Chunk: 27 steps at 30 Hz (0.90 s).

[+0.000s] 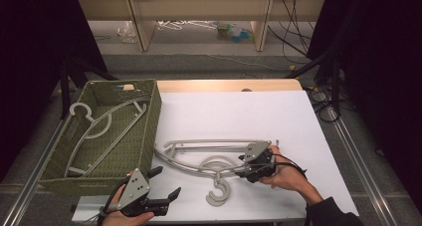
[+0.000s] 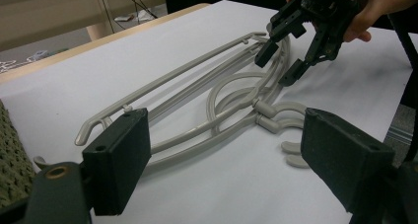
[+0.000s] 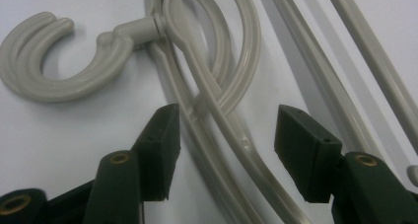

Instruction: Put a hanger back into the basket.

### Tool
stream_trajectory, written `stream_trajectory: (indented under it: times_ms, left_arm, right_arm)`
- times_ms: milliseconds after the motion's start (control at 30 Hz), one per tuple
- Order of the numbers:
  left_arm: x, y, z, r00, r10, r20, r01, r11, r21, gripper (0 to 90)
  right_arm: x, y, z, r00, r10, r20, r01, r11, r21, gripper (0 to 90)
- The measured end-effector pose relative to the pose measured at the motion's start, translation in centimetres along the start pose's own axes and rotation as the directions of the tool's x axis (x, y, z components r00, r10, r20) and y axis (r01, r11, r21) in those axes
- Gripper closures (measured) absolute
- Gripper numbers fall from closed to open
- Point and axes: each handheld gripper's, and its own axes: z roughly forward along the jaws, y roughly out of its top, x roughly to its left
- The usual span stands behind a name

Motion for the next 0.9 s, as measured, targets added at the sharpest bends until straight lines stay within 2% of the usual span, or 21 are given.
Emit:
stream_trajectory:
  times_ms: [33,67,233,333,400,467,600,700,833,900]
  left_arm:
    - [0.2,0.0,0.0,0.9997,0.025,0.002,-0.025,0.9997,0.000,19.3]
    - [0.0,0.0,0.0,1.0000,0.005,0.001,-0.005,1.0000,-0.001,19.4]
    - [0.0,-0.2,0.2,1.0000,0.003,0.002,-0.003,1.0000,0.009,19.5]
    - [-0.1,-0.1,0.2,1.0000,-0.004,0.007,0.004,1.0000,0.007,19.5]
    - [0.0,-0.2,0.2,1.0000,0.005,0.009,-0.005,0.9999,0.012,19.5]
    - [0.0,-0.2,0.2,1.0000,-0.001,0.008,0.001,0.9999,0.011,19.5]
    - [0.0,-0.3,0.3,0.9999,0.013,0.009,-0.013,0.9997,0.018,19.6]
    - [-0.1,-0.3,0.5,0.9998,0.006,0.018,-0.006,0.9999,0.015,19.8]
    - [0.0,-0.4,0.4,0.9998,0.015,0.015,-0.015,0.9994,0.032,19.9]
    - [0.0,-0.4,0.4,0.9998,0.017,0.013,-0.017,0.9992,0.036,20.0]
  right_arm:
    - [-0.3,0.0,0.3,0.9999,0.003,-0.014,-0.003,1.000,-0.004,46.1]
    - [-0.3,0.0,0.4,0.9998,0.008,-0.018,-0.008,1.000,0.003,46.6]
    - [-0.6,0.3,0.8,0.9984,0.010,-0.055,-0.009,1.000,0.014,50.5]
    - [-0.6,0.4,1.3,0.9957,0.008,-0.092,-0.003,0.999,0.053,51.6]
    - [-0.7,0.4,1.3,0.9950,0.011,-0.099,-0.006,0.999,0.053,52.4]
    - [-0.8,0.6,1.2,0.9929,-0.009,-0.118,0.017,0.998,0.061,56.1]
    - [-1.0,0.5,1.3,0.9904,-0.030,-0.135,0.038,0.998,0.053,58.2]
    - [-1.0,0.7,1.2,0.9889,-0.053,-0.139,0.061,0.996,0.057,59.4]
    - [-0.8,1.1,1.0,0.9803,-0.143,-0.136,0.152,0.987,0.057,65.8]
    - [-0.8,1.1,0.9,0.9783,-0.152,-0.140,0.162,0.985,0.057,67.4]
